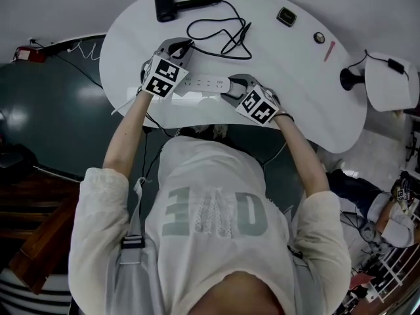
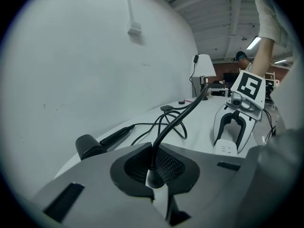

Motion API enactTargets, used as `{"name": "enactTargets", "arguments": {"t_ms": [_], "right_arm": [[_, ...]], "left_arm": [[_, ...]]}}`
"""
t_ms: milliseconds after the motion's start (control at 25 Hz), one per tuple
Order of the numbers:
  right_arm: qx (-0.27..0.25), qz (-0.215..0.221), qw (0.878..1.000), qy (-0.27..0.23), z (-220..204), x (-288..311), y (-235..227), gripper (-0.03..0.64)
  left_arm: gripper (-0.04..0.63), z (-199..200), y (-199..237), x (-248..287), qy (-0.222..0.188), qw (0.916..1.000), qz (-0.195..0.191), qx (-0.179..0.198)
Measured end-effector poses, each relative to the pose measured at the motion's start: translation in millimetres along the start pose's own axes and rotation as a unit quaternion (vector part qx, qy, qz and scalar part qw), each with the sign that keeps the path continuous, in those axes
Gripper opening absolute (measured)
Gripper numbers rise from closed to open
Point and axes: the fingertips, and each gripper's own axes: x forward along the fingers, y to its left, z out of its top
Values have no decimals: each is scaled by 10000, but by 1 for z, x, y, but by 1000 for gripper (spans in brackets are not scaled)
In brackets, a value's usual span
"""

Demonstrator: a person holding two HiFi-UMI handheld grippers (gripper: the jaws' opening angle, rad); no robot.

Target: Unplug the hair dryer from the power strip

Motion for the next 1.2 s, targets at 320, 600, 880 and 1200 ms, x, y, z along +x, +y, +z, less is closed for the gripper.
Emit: {"name": "enactTargets", "arguments": {"t_ms": [320,600,880,1200], "right_arm": [[113,-75,9999,77,-4,0,-1,233],[212,-178,9996,52,-3,0,-1,232],[342,-283,9990,68,-9,0,-2,227],[367,-298,9989,-10,-5,-1,-2,227]], "left_arm": [[31,-11,-11,-4,105,9998,-134,-68],[172,-24,-22,-4,245,9989,-381,-130],[265,-41,-30,-12,510,9966,-612,-228],[279,-53,-27,-25,656,9956,-615,-250]]}}
